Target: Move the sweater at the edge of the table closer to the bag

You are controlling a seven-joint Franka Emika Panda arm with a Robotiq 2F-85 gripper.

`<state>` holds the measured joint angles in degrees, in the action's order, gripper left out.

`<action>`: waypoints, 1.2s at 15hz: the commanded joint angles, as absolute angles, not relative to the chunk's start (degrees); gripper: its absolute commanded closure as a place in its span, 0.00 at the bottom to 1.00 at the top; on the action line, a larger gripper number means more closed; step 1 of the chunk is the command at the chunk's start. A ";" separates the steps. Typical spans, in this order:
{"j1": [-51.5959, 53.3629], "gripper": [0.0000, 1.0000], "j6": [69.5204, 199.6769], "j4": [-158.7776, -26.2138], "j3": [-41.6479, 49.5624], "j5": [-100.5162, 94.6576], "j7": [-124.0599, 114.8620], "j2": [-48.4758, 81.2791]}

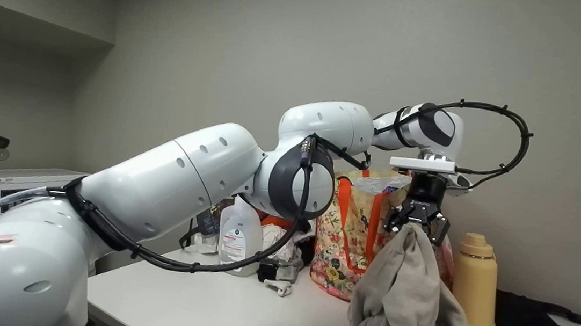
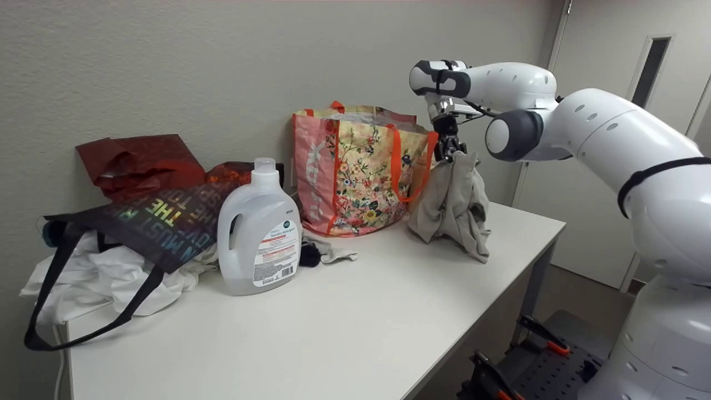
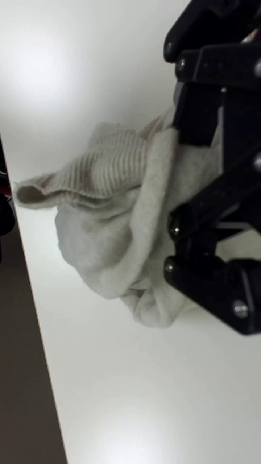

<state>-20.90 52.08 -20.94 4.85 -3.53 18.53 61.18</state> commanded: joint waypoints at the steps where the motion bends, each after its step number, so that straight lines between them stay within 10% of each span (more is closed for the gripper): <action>1: -21.48 0.95 51.62 -21.54 4.00 -1.73 14.05 58.51; 18: -23.31 0.95 47.84 -23.21 4.16 -5.34 31.27 56.97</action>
